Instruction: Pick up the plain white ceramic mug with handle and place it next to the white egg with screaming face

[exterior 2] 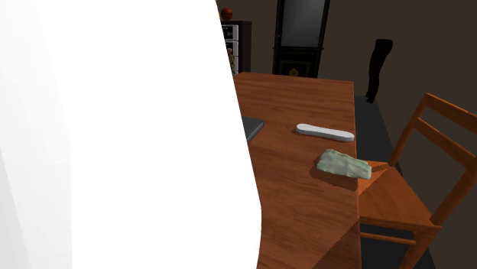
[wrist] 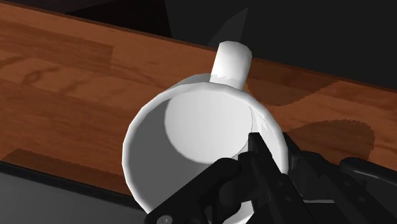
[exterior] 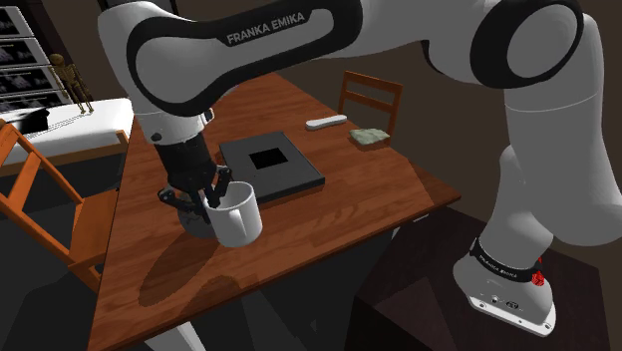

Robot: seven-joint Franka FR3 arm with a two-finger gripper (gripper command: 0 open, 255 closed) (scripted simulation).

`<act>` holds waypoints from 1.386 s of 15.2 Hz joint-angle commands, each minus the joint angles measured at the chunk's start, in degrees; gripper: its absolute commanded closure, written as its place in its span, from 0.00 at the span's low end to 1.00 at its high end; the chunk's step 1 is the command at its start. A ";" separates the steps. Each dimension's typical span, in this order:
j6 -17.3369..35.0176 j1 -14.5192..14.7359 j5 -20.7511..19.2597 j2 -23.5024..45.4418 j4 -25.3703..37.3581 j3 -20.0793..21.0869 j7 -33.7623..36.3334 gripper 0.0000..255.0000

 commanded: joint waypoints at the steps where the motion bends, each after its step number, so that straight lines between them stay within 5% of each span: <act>1: 1.58 -0.03 -0.03 0.18 -1.35 -0.03 -0.10 1.00; 12: 8.80 -0.06 -0.30 1.99 -6.80 -0.27 -0.53 1.00; 19: 8.79 -0.06 -0.30 2.01 -6.78 -0.27 -0.53 1.00; 20: 8.79 -0.06 -0.30 2.01 -6.78 -0.27 -0.53 0.00; 21: 8.80 -0.06 -0.30 2.01 -6.79 -0.27 -0.53 0.00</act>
